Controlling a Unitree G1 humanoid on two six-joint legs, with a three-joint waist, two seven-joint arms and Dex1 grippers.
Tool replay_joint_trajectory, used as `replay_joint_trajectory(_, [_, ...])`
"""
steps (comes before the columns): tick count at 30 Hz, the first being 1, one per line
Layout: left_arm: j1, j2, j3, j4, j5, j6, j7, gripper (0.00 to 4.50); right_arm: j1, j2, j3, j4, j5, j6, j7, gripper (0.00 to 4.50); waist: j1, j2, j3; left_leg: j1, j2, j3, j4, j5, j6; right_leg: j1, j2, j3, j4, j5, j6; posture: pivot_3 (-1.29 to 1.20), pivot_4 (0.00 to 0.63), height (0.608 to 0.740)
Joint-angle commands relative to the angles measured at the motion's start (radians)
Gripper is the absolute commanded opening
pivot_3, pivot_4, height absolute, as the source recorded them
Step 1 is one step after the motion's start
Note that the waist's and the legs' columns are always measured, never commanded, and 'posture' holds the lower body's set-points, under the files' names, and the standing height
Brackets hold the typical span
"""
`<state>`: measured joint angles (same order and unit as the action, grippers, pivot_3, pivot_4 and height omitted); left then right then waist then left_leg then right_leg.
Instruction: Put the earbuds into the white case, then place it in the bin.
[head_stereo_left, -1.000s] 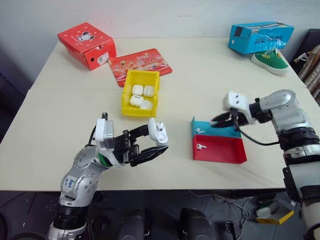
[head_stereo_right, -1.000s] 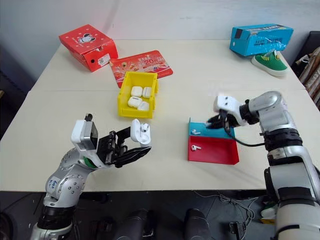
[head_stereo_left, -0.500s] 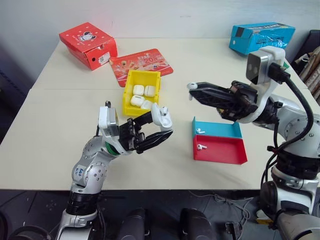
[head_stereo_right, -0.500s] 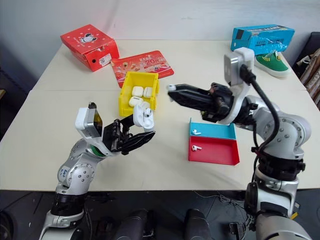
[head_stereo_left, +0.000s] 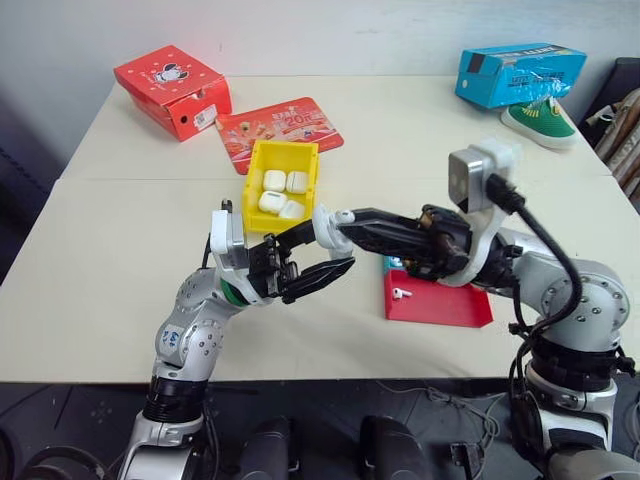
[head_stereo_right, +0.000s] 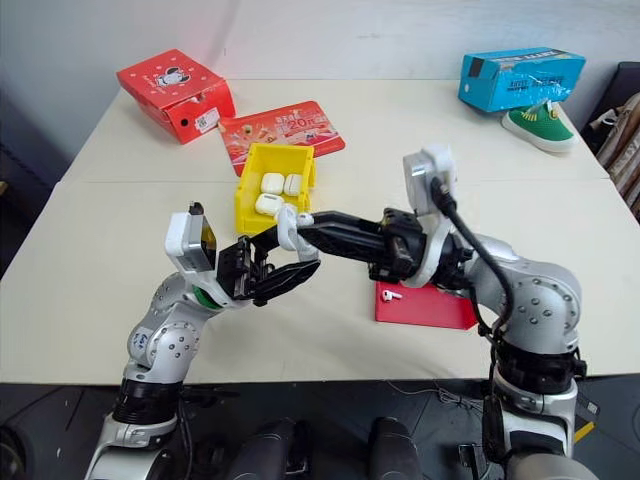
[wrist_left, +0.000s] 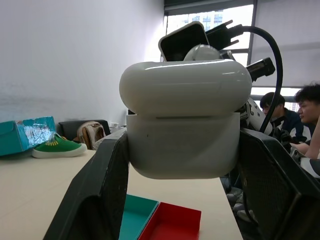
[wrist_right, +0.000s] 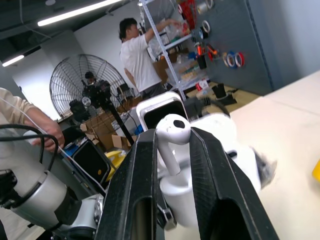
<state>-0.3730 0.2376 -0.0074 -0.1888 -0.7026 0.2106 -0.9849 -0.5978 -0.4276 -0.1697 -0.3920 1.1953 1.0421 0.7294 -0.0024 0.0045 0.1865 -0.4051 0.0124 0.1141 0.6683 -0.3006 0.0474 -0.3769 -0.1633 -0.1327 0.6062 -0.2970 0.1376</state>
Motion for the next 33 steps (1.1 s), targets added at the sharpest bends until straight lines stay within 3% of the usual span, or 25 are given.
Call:
replay_joint_trajectory(1, [-0.010,-0.009,0.002,-0.027,-0.004,-0.017,0.002,2.78,0.003,-0.022,0.020,-0.027,-0.024,-0.049,0.029,0.50,0.001,0.000,0.000,0.000,0.000,0.000,0.000,0.000,0.000,0.000,0.000,0.000,0.000,0.000,0.000,0.00,0.150,0.740])
replay_joint_trajectory(13, [-0.030,-0.020,0.005,-0.031,-0.009,-0.014,0.012,2.78,0.065,-0.079,0.092,-0.023,-0.103,-0.128,0.098,0.50,0.001,0.000,0.000,0.000,0.000,0.000,0.000,0.000,0.000,0.000,0.000,0.000,0.000,0.000,0.000,0.00,0.150,0.740])
replay_joint_trajectory(20, [-0.031,-0.023,0.008,-0.036,-0.012,-0.009,0.008,2.78,0.072,-0.126,0.093,-0.030,-0.091,-0.111,0.092,2.83,0.003,0.000,0.000,0.000,0.000,0.000,0.000,0.000,0.000,0.000,0.000,0.000,-0.001,0.000,0.000,0.00,0.150,0.740])
replay_joint_trajectory(22, [-0.023,0.000,0.015,-0.022,0.002,-0.015,-0.013,2.78,0.090,-0.189,0.049,-0.052,-0.026,-0.074,0.111,3.48,0.006,-0.001,0.000,0.000,0.000,0.000,0.000,0.000,0.000,0.000,0.000,0.000,-0.001,0.000,0.000,0.00,0.150,0.740])
replay_joint_trajectory(25, [-0.013,0.057,0.013,0.006,0.060,-0.029,-0.037,2.78,0.157,-0.308,-0.053,-0.053,0.063,-0.019,0.142,3.48,0.006,-0.001,0.000,-0.001,0.000,-0.001,0.000,-0.001,0.001,0.001,-0.001,-0.001,-0.002,0.000,0.000,0.00,0.150,0.740])
replay_joint_trajectory(27, [-0.016,0.103,-0.009,0.016,0.125,-0.032,-0.028,2.78,0.202,-0.360,-0.097,-0.050,0.043,-0.040,0.159,3.48,0.006,-0.001,0.000,-0.001,0.000,-0.001,-0.001,-0.001,0.001,0.001,-0.001,-0.001,-0.003,0.000,0.000,0.00,0.150,0.740])
replay_joint_trajectory(30, [-0.038,0.151,-0.051,0.019,0.223,-0.011,0.021,2.78,0.229,-0.387,-0.122,-0.057,-0.026,-0.102,0.151,2.83,0.005,-0.001,0.000,0.000,0.000,0.000,-0.001,-0.001,0.001,0.001,-0.001,-0.001,-0.004,0.000,0.000,0.00,0.150,0.740])
replay_joint_trajectory(33, [-0.066,0.200,-0.120,0.016,0.329,0.026,0.043,2.78,0.218,-0.403,-0.068,-0.100,-0.148,-0.188,0.175,1.77,0.005,-0.001,0.000,0.000,0.001,0.001,-0.001,-0.001,0.001,0.000,-0.001,-0.001,-0.004,0.000,0.000,0.00,0.150,0.740])
